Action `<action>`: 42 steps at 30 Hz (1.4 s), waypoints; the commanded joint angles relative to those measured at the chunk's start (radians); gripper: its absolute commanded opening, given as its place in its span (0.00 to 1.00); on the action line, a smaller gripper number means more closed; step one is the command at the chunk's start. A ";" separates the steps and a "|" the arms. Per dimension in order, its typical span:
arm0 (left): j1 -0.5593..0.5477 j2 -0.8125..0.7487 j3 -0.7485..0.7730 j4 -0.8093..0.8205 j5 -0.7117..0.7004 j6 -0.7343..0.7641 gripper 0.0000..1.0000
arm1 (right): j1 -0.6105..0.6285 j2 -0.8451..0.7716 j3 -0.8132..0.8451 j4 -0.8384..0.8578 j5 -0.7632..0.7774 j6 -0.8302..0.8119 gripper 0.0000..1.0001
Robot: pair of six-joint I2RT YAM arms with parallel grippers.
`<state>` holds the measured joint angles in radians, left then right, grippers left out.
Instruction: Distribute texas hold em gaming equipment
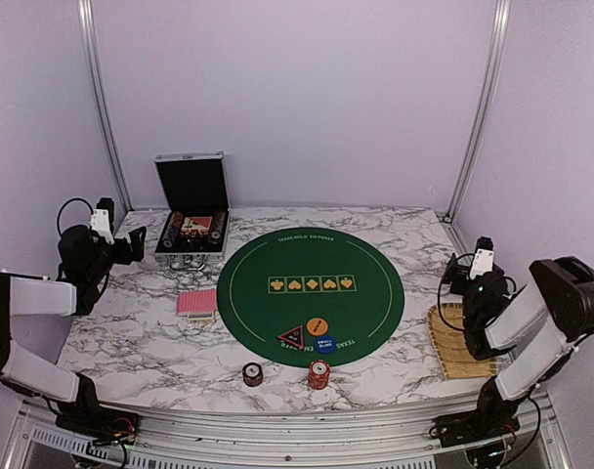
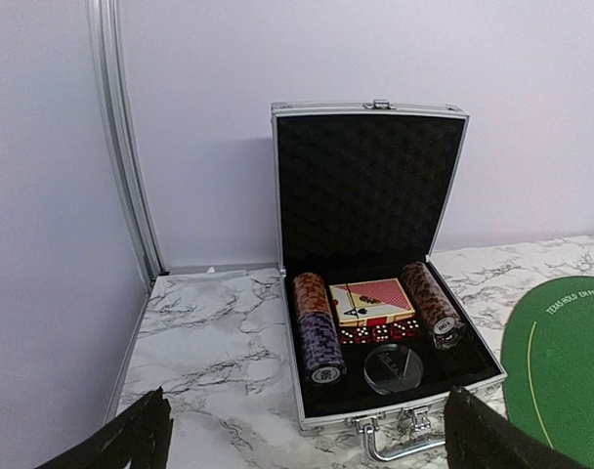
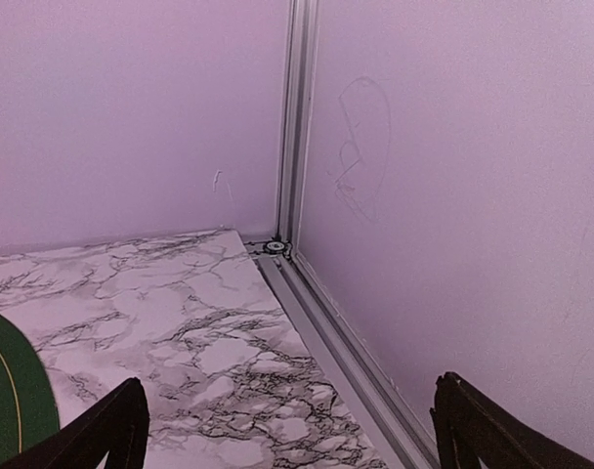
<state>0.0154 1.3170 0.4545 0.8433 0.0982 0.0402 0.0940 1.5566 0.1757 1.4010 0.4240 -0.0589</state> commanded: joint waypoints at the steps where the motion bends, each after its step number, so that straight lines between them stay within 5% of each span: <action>1: 0.020 -0.027 0.129 -0.384 0.044 -0.032 0.99 | 0.011 -0.223 0.162 -0.383 0.129 0.031 0.99; 6: 0.021 -0.058 0.253 -0.638 0.079 -0.064 0.99 | 0.009 -0.373 0.299 -0.643 0.080 0.050 0.99; 12: 0.021 -0.037 0.459 -1.023 0.065 0.079 0.99 | -0.001 -0.429 0.403 -0.925 0.030 0.319 0.99; 20: 0.021 -0.125 0.495 -1.133 0.061 0.108 0.99 | 0.006 -0.360 0.527 -1.080 -0.357 0.406 0.99; 31: 0.021 -0.106 0.502 -1.249 0.049 0.116 0.99 | 0.428 -0.034 0.898 -1.373 -0.298 0.260 0.98; 42: 0.018 -0.019 0.589 -1.338 0.082 0.148 0.99 | 0.637 0.178 1.078 -1.515 -0.317 0.272 0.89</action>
<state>0.0322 1.2663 0.9710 -0.4210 0.1513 0.1555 0.6769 1.6897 1.1698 -0.0235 0.1127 0.2134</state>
